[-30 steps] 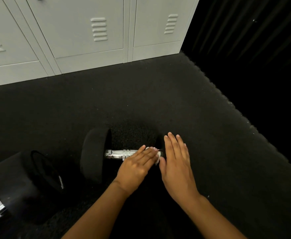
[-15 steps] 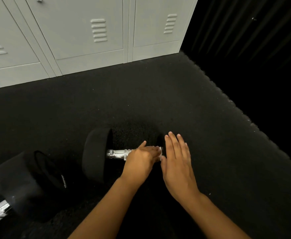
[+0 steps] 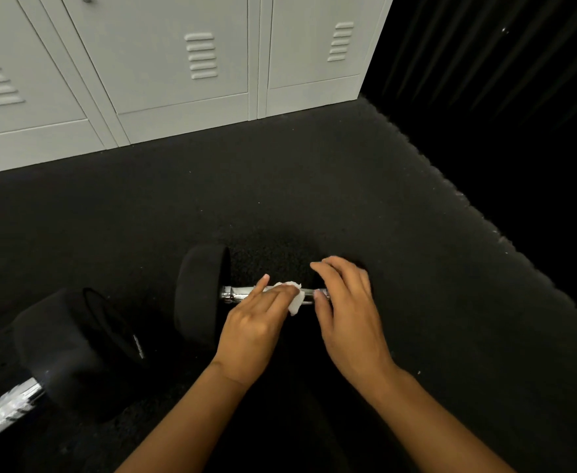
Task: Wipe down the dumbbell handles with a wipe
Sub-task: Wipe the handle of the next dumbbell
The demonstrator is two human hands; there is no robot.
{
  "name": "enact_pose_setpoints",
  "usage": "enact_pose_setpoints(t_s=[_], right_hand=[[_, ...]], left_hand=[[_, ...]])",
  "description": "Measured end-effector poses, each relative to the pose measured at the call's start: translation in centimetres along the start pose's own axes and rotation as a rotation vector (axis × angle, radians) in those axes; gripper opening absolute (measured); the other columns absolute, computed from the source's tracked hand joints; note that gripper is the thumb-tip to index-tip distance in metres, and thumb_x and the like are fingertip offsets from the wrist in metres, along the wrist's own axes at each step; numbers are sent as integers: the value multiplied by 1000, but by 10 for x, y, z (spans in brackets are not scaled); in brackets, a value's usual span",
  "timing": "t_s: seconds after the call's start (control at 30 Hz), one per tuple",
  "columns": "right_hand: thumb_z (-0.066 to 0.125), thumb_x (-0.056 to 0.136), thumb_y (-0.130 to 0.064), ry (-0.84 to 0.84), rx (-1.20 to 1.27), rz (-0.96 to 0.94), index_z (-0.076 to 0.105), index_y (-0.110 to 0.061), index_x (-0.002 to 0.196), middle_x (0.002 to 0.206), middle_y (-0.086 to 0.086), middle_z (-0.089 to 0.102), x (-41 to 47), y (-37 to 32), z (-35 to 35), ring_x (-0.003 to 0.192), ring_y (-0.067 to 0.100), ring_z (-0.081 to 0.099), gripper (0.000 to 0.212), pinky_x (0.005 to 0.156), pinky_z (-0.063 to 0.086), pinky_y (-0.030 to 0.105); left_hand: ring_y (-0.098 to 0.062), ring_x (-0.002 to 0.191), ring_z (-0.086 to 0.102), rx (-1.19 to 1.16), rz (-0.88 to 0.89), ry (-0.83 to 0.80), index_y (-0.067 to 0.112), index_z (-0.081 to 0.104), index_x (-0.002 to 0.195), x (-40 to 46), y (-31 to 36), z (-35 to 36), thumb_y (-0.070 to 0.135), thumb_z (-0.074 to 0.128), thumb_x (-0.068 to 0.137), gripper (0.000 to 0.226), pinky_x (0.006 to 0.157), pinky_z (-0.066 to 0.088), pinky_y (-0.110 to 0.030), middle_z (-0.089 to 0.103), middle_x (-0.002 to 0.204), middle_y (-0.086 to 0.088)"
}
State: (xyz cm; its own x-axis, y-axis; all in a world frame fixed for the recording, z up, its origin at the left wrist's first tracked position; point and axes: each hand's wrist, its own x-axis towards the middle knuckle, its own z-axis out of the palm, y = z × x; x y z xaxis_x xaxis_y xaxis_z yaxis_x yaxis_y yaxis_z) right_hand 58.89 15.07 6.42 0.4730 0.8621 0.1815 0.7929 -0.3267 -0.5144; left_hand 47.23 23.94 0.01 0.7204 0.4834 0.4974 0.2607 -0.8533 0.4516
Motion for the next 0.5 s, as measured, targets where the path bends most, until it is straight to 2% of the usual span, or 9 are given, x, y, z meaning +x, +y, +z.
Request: enact_pose_setpoints(t_s=[0.1,0.2,0.27,0.3,0.37,0.4,0.47,0.5], right_hand=[[50,92,-13,-34,190,98,44,-21,130,128,-5,40,5,-19,5,112,10,44,39,91,43,26],[53,90,-13,-96,332,186,44,-28,129,124,-7,42,15,-27,17,102,8,51,42,85,48,26],[57,85,-5,-119,393,265,51,-30,119,112,-8,48,19,-30,24,96,9,54,42,82,51,30],[58,82,1,-92,388,270,55,-27,112,105,-8,49,19,-30,27,92,9,55,40,80,51,28],[54,80,6,-41,301,203,59,-20,99,101,-8,47,20,-30,27,89,7,51,32,77,47,18],[54,81,4,-45,215,143,59,-16,96,102,-6,45,20,-29,27,90,9,49,26,75,44,17],[53,85,-5,-124,-104,2,57,-11,97,107,0,41,20,-28,26,95,15,45,14,73,42,24],[50,88,-8,-176,-264,-40,57,-9,101,112,4,41,21,-27,27,99,19,42,15,75,39,27]], left_hand=[[-12,103,54,-56,-131,20,10,45,115,5,8,-14,11,51,84,31,104,35,-32,68,104,-8],[-18,113,55,-74,-222,-4,15,38,119,4,12,-23,3,70,78,53,97,44,-31,65,115,-7],[-25,117,55,-102,-308,-16,20,36,119,4,15,-28,2,72,76,59,92,45,-34,63,120,-4],[-24,119,54,-108,-342,-20,20,37,119,5,16,-31,4,74,75,59,92,46,-36,62,120,-3],[-12,118,49,-44,-291,-26,17,44,118,3,12,-38,9,79,70,60,102,40,-37,63,118,-1],[-11,117,47,4,-234,-45,16,47,117,1,10,-43,14,80,68,59,106,34,-35,62,119,-1],[-16,121,46,116,-163,-86,16,55,113,-4,1,-57,25,77,70,49,108,29,-38,58,126,-2],[-20,124,44,178,-155,-98,15,58,113,-7,-3,-64,28,75,72,46,108,28,-40,56,129,-2]])
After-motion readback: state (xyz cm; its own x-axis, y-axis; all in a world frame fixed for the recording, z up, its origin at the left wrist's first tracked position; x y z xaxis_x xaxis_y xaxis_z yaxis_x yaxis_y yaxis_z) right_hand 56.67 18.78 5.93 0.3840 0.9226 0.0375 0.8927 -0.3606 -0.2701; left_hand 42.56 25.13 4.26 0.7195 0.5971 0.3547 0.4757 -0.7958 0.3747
